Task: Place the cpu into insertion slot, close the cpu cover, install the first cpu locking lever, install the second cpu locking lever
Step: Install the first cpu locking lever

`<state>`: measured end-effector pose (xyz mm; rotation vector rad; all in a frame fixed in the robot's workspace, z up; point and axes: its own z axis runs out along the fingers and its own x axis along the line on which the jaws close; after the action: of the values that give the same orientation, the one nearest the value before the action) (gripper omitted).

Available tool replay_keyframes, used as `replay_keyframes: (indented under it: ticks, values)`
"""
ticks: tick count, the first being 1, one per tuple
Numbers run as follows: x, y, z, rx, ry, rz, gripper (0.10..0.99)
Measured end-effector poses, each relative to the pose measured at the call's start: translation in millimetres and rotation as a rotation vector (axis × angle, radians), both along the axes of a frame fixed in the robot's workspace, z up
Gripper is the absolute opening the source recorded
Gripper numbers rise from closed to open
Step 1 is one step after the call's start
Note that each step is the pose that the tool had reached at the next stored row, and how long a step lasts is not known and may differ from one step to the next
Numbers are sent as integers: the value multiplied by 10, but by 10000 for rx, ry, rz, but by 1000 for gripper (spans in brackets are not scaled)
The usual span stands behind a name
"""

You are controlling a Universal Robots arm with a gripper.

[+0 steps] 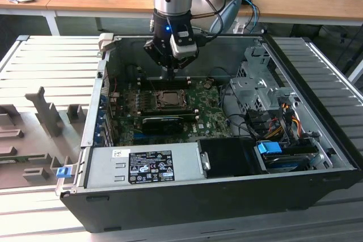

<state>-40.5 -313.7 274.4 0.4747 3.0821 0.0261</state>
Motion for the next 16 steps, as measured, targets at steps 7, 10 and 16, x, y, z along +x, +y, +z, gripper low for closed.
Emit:
replay_keyframes:
  ticks: [7, 10, 16]
  values:
    - [-4, 1, -44, 76, 71, 1144, 106]
    - [-4, 0, -51, 72, 75, 1741, 106]
    - [1, 0, -55, 74, 78, 3093, 106]
